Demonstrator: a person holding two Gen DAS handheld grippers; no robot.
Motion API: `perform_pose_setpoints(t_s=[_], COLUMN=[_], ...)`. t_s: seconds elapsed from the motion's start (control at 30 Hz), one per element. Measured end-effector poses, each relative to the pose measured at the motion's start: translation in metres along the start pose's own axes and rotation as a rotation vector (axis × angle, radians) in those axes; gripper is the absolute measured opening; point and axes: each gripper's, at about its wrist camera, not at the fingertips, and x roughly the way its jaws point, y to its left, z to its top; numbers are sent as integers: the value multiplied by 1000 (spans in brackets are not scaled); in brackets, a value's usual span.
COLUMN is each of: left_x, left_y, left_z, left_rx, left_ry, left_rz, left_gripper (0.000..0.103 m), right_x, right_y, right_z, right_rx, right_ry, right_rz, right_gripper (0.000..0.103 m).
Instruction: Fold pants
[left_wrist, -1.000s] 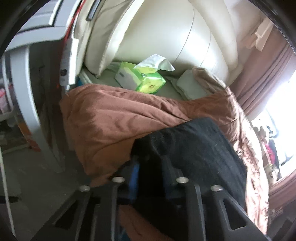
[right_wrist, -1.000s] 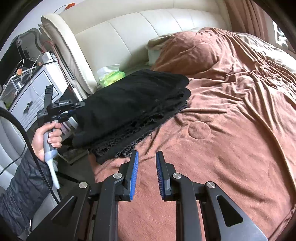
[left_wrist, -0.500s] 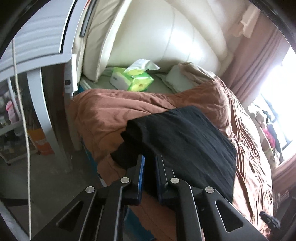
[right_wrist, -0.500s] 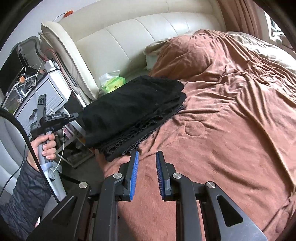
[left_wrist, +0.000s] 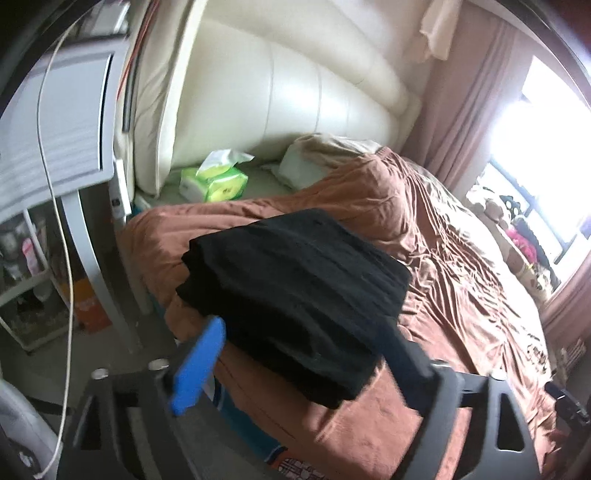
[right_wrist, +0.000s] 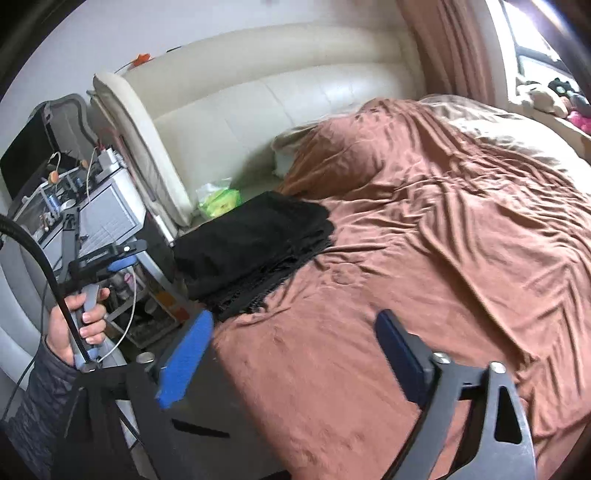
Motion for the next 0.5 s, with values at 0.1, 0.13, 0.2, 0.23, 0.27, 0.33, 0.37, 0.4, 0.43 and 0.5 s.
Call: perform_pose_setpoints(t_s=[0.1, 0.13, 0.2, 0.23, 0.27, 0.33, 0.37, 0.4, 0.43, 0.5], left_x=[-18, -21, -31, -37, -41, -49, -54, -59, -63, -71], left_y=[-25, -31, -45, -54, -60, -70, -76, -82, -87, -97], left_z=[-10, -11, -17, -20, -22, -26, -28, -31, -33, -37], left_rx=[60, 75, 115, 134, 142, 151, 156, 164, 173, 187], left_ry=[-29, -36, -56, -62, -63, -63, -65, -70, -73, -77], left_rz=[-35, -34, -29, -33, -38, -51, -56, -60, -59, -66], left_gripper=[101, 102, 102, 102, 102, 102, 102, 102, 102, 102], right_x=[-24, -33, -49, -57, -67, -79, -89, -95, -101, -116], right_y=[0, -1, 2, 2, 2, 4, 4, 5, 5, 5], right_z=[-7, -10, -15, -18, -22, -27, -31, -33, -35, -41], right_rx=[7, 5, -2, -4, -1, 3, 6, 7, 9, 12], right_ry=[-11, -15, -30, -37, -44, -53, -60, -64, -68, -79], right_rz=[-22, -34, -70, -86, -95, -104, -111, -113, -114, -116], right_gripper=[99, 101, 103, 103, 103, 103, 103, 103, 103, 103])
